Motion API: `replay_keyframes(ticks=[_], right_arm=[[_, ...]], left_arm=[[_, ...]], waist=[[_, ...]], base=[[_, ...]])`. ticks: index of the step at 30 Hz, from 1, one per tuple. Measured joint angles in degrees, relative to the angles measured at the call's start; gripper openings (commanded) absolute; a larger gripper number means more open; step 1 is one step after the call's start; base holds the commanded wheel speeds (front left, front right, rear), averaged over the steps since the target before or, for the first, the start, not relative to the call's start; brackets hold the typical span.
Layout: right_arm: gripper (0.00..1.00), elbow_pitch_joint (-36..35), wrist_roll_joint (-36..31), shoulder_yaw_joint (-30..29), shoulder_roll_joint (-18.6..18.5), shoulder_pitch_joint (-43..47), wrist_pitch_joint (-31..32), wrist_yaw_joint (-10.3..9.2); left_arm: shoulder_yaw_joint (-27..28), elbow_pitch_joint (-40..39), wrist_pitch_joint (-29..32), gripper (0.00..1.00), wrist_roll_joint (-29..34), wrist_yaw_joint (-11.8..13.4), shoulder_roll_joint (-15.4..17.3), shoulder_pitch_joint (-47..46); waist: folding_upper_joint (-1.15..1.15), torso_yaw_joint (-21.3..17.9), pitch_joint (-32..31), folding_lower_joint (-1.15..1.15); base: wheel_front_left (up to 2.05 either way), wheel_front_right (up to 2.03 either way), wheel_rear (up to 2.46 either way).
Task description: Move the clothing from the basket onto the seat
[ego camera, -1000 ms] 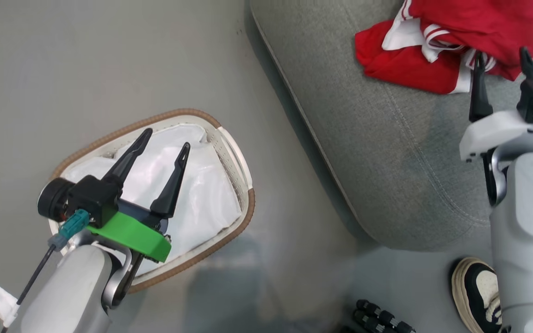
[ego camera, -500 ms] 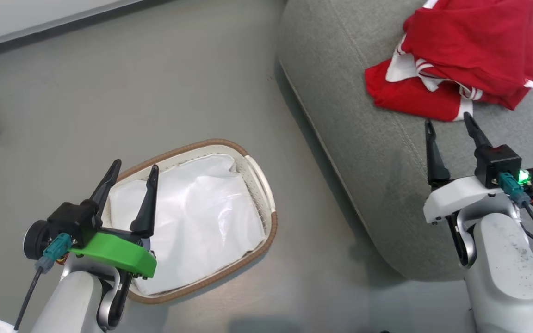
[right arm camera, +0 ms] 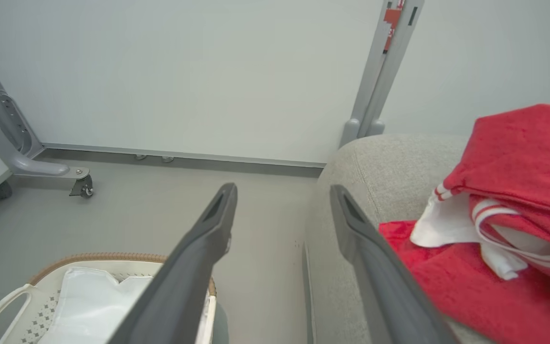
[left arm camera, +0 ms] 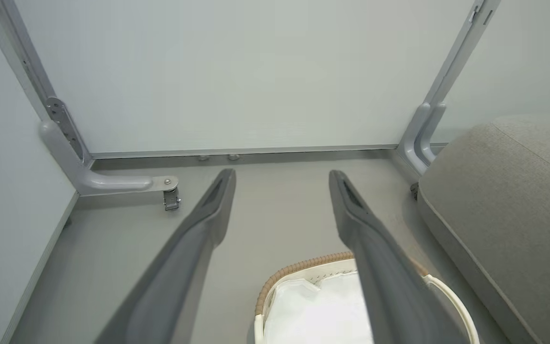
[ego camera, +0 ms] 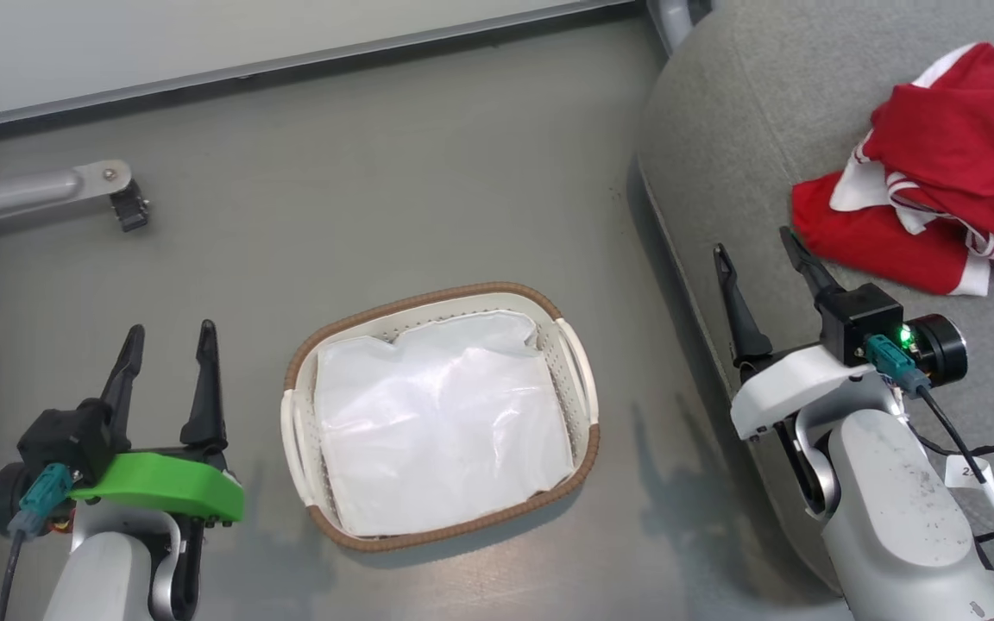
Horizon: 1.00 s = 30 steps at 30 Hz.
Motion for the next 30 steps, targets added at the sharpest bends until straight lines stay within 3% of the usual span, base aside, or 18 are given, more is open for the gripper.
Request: replay_keyframes(ticks=[12,30], right_arm=[[1.00,1.4,2.0,1.0,0.0,1.0,0.0,0.00],[1.00,0.2,4.4,0.5,0.0,11.1,0.0,0.00]], left_arm=[[5.8,1.3,0.0,1.00,3.0,0.0,-1.5,3.4],[7.3,1.4,0.0,1.00,4.3,0.0,-4.1,12.0]], waist=[[0.00,6.2,-4.1,0.00],[0.00,7.8,-11.3,0.00]], base=[[0.00,0.00,0.00],[0.00,0.00,0.00]])
